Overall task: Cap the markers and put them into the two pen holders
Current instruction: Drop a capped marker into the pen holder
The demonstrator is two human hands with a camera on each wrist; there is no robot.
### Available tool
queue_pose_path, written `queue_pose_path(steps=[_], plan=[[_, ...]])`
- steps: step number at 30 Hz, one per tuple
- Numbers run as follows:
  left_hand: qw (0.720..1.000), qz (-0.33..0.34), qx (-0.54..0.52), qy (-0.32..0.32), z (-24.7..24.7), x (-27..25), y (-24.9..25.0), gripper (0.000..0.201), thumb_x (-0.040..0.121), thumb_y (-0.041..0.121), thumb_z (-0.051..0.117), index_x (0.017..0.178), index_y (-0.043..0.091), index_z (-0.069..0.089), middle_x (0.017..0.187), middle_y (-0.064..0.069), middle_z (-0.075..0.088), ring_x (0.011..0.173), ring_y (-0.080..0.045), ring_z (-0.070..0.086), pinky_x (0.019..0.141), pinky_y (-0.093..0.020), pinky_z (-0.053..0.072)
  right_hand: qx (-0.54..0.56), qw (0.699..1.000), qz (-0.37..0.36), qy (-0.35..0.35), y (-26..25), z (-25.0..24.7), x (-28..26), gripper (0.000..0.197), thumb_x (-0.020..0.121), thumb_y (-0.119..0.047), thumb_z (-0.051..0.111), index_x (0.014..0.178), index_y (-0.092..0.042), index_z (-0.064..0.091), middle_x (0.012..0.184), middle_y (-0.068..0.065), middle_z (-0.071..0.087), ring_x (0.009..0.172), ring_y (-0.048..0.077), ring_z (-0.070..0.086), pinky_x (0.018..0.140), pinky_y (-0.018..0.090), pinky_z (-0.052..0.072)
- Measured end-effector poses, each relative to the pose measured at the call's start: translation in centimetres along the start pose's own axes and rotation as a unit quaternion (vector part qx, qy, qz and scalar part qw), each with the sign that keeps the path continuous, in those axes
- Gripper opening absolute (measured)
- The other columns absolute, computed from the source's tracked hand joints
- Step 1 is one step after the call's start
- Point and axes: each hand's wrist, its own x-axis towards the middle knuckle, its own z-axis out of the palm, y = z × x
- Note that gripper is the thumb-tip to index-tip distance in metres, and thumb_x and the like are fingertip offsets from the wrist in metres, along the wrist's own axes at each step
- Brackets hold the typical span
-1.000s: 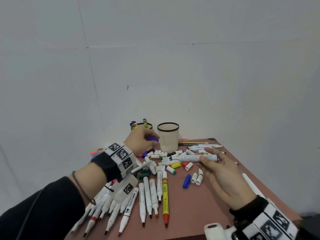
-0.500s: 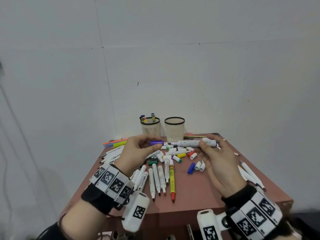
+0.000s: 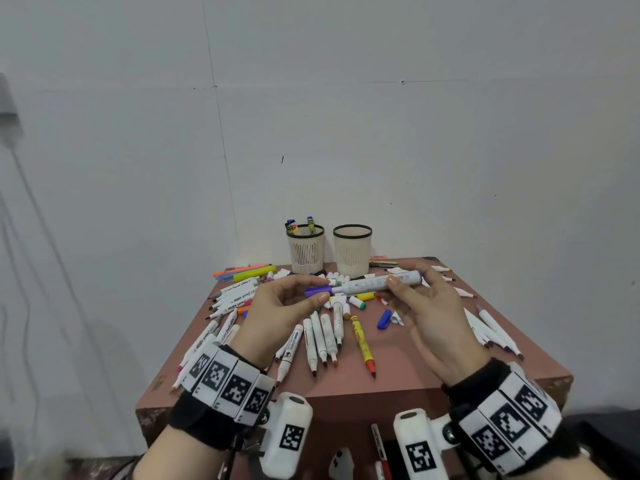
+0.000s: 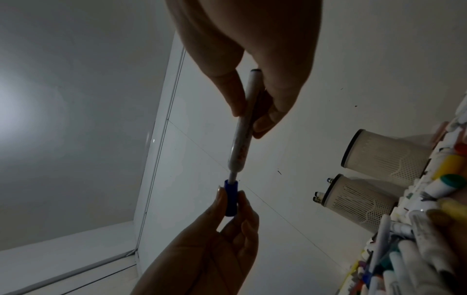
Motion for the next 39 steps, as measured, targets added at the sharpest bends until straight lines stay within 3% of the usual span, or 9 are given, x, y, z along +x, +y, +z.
queue_pose_path(steps=[6,11,14,17,23,27,31,35,39], plan=[[1.0,0.023,0.018,-0.007,0.1,-1.6,0.1,0.021,0.079,0.002,0.07,0.093,0.017,0.072,0.091,0.01,0.074,0.09,-0.004,0.068,0.076,-0.013,0.05,-0.004,1.0,-0.002,-0.031,0.9,0.4,-0.6,0.018,0.082,0.002,0.062,0.098,-0.006,0.055,0.083,0.011,0.068,0.086,0.022,0.068,0.082,0.031,0.057],[0.994,0.071,0.08,0.033,0.4,-2.2,0.2,0.023,0.08,0.002,0.07,0.093,0.021,0.072,0.088,0.012,0.073,0.086,0.003,0.066,0.074,-0.008,0.047,0.001,0.998,-0.023,-0.052,1.2,0.5,-1.1,0.066,0.046,-0.038,0.09,0.092,-0.01,0.052,0.093,0.019,0.068,0.093,0.027,0.068,0.078,0.027,0.056],[0.992,0.072,0.101,0.034,0.3,-2.1,-0.2,0.021,0.082,0.002,0.068,0.093,0.019,0.073,0.086,0.006,0.073,0.079,0.001,0.066,0.072,-0.01,0.048,-0.059,0.996,-0.043,-0.058,1.3,0.6,-1.3,0.027,0.076,0.0,0.07,0.089,-0.01,0.048,0.099,0.024,0.067,0.1,0.033,0.066,0.077,0.025,0.055],[0.996,0.034,0.079,0.02,0.2,-1.9,-0.5,0.016,0.087,0.0,0.061,0.093,0.01,0.073,0.074,0.0,0.072,0.064,-0.003,0.063,0.064,-0.013,0.049,-0.132,0.985,-0.078,-0.073,1.5,0.8,-1.6,0.028,0.083,0.016,0.057,0.086,-0.01,0.046,0.1,0.025,0.066,0.097,0.026,0.067,0.074,0.022,0.052],[0.999,-0.019,0.038,-0.009,0.3,-2.3,-0.7,0.018,0.092,0.003,0.054,0.082,0.006,0.069,0.058,0.002,0.063,0.055,-0.005,0.057,0.056,-0.016,0.046,-0.136,0.98,-0.101,-0.101,1.1,0.9,-1.8,0.029,0.082,0.02,0.054,0.087,-0.008,0.046,0.096,0.021,0.068,0.097,0.021,0.068,0.081,0.024,0.053],[0.999,0.0,0.043,-0.01,0.0,-2.3,-0.6,0.015,0.09,0.003,0.057,0.087,0.005,0.071,0.064,-0.001,0.068,0.062,-0.007,0.062,0.062,-0.015,0.049,-0.148,0.98,-0.087,-0.096,0.7,0.6,-1.5,0.025,0.079,0.015,0.062,0.09,-0.006,0.052,0.096,0.021,0.067,0.094,0.021,0.068,0.081,0.028,0.055],[0.996,0.036,0.079,0.011,-0.2,-2.1,-0.3,0.017,0.083,0.005,0.066,0.089,0.02,0.071,0.082,0.006,0.074,0.074,-0.003,0.067,0.068,-0.012,0.05,-0.154,0.981,-0.095,-0.069,-0.4,0.2,-0.4,0.03,0.073,0.013,0.069,0.091,-0.01,0.064,0.084,0.005,0.068,0.082,0.014,0.068,0.076,0.023,0.056],[0.977,0.077,0.197,-0.008,-0.4,-1.6,-0.3,0.026,0.082,0.015,0.07,0.095,0.037,0.069,0.093,0.021,0.071,0.091,-0.001,0.064,0.079,-0.016,0.05,-0.164,0.979,-0.089,-0.081,-2.1,0.1,0.2,0.028,0.075,0.013,0.067,0.098,-0.003,0.066,0.098,0.019,0.068,0.086,0.019,0.069,0.078,0.024,0.056],[0.97,0.113,0.215,-0.013,0.5,-0.9,1.2,0.025,0.079,0.017,0.074,0.099,0.032,0.071,0.094,0.022,0.07,0.091,0.005,0.063,0.08,-0.012,0.047,-0.208,0.968,-0.091,-0.103,-3.3,0.2,0.6,0.027,0.075,0.012,0.068,0.092,-0.009,0.067,0.1,0.023,0.067,0.085,0.02,0.068,0.075,0.022,0.056]])
